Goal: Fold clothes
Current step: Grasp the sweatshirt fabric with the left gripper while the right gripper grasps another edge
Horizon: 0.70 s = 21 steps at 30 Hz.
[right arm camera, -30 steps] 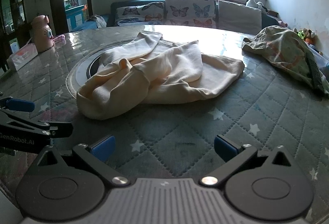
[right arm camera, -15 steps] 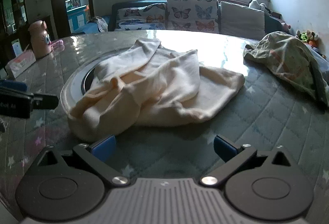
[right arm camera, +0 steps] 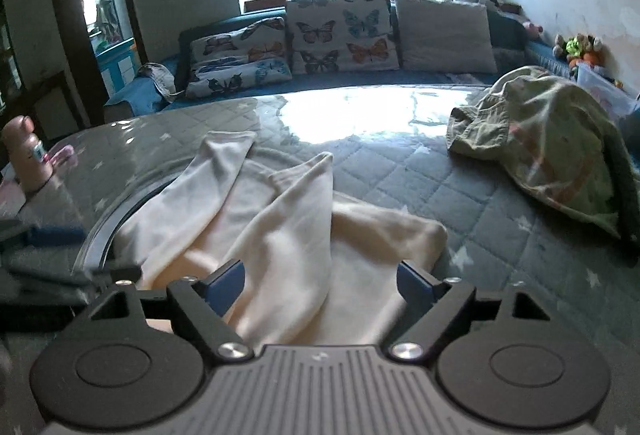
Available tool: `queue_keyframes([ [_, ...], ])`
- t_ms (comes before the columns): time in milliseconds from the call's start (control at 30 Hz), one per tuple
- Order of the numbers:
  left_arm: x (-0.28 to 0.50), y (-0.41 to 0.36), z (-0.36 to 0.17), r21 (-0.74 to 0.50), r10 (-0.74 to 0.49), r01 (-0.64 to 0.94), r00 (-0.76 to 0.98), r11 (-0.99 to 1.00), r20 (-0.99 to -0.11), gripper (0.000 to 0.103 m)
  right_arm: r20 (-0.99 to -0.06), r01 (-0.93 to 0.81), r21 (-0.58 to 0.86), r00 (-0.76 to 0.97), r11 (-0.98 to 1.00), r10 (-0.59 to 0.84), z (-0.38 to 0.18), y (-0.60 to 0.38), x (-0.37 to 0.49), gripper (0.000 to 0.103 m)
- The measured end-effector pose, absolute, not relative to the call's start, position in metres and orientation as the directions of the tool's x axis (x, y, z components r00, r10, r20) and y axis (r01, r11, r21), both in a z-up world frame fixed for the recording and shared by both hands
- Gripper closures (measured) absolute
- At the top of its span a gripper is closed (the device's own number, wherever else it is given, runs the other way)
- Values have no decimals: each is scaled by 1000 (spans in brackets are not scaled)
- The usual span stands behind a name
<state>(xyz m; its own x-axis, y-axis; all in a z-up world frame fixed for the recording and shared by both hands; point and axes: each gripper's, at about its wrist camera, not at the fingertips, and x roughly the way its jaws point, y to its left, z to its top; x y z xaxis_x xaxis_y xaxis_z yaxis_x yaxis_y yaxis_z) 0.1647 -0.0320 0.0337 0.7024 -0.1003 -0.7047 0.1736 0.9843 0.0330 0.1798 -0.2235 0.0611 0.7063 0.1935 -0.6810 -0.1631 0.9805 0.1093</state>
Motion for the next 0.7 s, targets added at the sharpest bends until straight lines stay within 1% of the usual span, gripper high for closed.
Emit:
queue_keyframes([
  [100, 176, -27, 21, 11, -116, 182, 668, 983, -736, 39, -698, -155, 132, 687, 979, 202, 52, -225, 207, 25],
  [167, 179, -23, 16, -11, -135, 191, 650, 982, -748, 55, -710, -150, 144, 673, 978, 207, 44, -225, 222, 32],
  [233, 181, -20, 11, -26, -154, 205, 637, 978, -755, 63, -721, -148, 159, 657, 976, 217, 36, -223, 233, 36],
  [300, 182, -18, 10, -36, -163, 209, 633, 977, -757, 68, -732, -149, 161, 645, 976, 219, 27, -219, 244, 38],
  [333, 182, -17, 11, -41, -168, 211, 633, 977, -756, 76, -737, -152, 153, 641, 977, 215, 22, -216, 249, 45],
  [367, 182, -16, 11, -46, -175, 216, 633, 975, -754, 78, -740, -155, 152, 636, 976, 216, 19, -214, 253, 49],
  [400, 182, -16, 12, -51, -182, 220, 633, 974, -752, 79, -742, -158, 152, 634, 976, 218, 17, -213, 255, 50],
  [433, 182, -16, 12, -49, -187, 227, 636, 973, -749, 86, -737, -160, 155, 638, 975, 221, 18, -213, 254, 59],
  [467, 182, -16, 13, -46, -188, 232, 640, 972, -745, 89, -733, -161, 157, 643, 974, 224, 19, -213, 253, 70],
  [500, 182, -14, 13, -47, -186, 226, 644, 973, -742, 92, -728, -163, 160, 647, 974, 228, 20, -213, 252, 74],
  [533, 182, -12, 14, -49, -182, 218, 648, 975, -739, 94, -723, -164, 163, 651, 973, 231, 20, -212, 251, 86],
  [567, 182, -10, 14, -51, -178, 209, 652, 977, -737, 95, -718, -166, 165, 655, 972, 234, 21, -212, 250, 93],
  [600, 180, -6, 16, -51, -170, 196, 662, 979, -730, 95, -713, -167, 168, 660, 972, 237, 22, -212, 249, 94],
  [633, 177, -2, 18, -49, -161, 183, 672, 982, -723, 96, -708, -169, 170, 664, 971, 240, 23, -212, 248, 98],
  [700, 171, 8, 23, -51, -144, 153, 692, 987, -707, 96, -690, -162, 174, 684, 971, 237, 29, -217, 242, 99],
])
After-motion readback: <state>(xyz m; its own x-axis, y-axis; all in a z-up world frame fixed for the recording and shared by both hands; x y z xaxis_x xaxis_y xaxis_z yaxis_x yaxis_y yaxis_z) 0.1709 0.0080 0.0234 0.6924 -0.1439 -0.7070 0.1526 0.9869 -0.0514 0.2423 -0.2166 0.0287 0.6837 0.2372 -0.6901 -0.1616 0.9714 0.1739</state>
